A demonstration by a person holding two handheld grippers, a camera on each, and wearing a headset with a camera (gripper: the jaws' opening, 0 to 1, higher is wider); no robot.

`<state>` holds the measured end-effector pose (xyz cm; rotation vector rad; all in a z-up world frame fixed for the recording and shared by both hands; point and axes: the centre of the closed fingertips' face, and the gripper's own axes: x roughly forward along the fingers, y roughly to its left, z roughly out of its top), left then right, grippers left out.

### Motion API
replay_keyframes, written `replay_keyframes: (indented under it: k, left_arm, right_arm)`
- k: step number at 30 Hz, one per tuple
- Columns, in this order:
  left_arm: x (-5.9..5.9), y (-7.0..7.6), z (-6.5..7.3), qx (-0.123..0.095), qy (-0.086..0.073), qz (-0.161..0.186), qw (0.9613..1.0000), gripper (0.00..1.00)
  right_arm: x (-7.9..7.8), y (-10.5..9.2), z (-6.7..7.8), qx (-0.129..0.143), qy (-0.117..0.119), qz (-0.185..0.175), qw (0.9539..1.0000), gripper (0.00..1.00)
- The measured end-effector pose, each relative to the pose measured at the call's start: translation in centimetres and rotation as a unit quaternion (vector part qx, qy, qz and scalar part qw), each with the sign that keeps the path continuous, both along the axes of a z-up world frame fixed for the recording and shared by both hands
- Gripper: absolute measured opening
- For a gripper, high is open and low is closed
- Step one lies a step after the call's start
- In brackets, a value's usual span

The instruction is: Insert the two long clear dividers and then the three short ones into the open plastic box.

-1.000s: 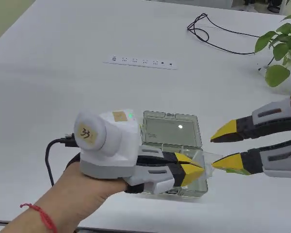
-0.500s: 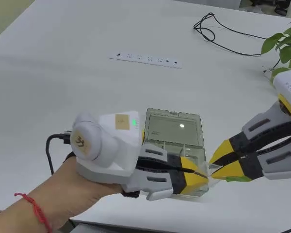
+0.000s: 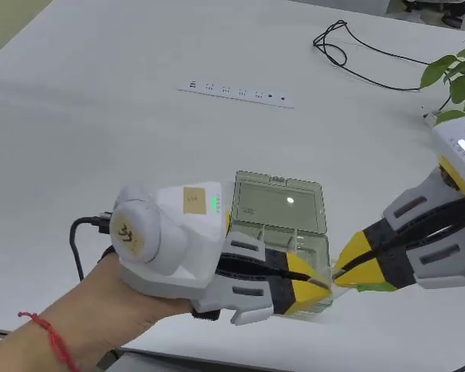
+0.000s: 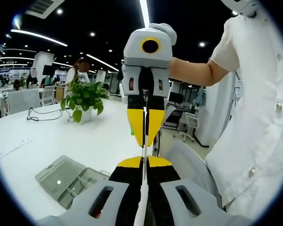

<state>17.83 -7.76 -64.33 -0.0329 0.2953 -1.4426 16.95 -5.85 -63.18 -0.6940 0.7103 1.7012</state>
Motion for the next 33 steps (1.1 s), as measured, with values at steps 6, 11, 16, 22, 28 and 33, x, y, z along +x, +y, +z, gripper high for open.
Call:
replay_keyframes:
  k: [6,11,16,22,28,33]
  left_arm:
    - [-0.1,0.1,-0.1,0.001,0.002,0.004,1.0000,0.00]
    - [0.0,0.3,-0.3,0.002,0.006,0.013,0.9999,0.01]
    - [0.1,0.9,-0.7,0.005,0.009,0.024,0.9997,0.05]
    - [0.7,1.9,-1.2,0.009,0.013,0.047,0.9988,0.13]
    - [1.5,3.7,-2.1,0.017,0.018,0.076,0.9968,0.20]
    - [2.0,4.9,-2.7,0.027,0.018,0.094,0.9951,0.26]
  right_arm:
    - [0.0,0.0,0.0,-0.002,-0.003,0.002,1.0000,0.02]
    - [0.3,-0.2,0.3,0.000,-0.007,-0.001,1.0000,0.02]
    - [0.8,-0.6,0.4,0.002,-0.010,-0.009,0.9999,0.02]
    - [1.5,-1.1,0.6,0.001,-0.016,-0.020,0.9997,0.02]
    - [3.2,-2.1,0.0,-0.012,-0.024,-0.039,0.9989,0.02]
    - [4.7,-2.7,-1.1,-0.026,-0.031,-0.051,0.9979,0.02]
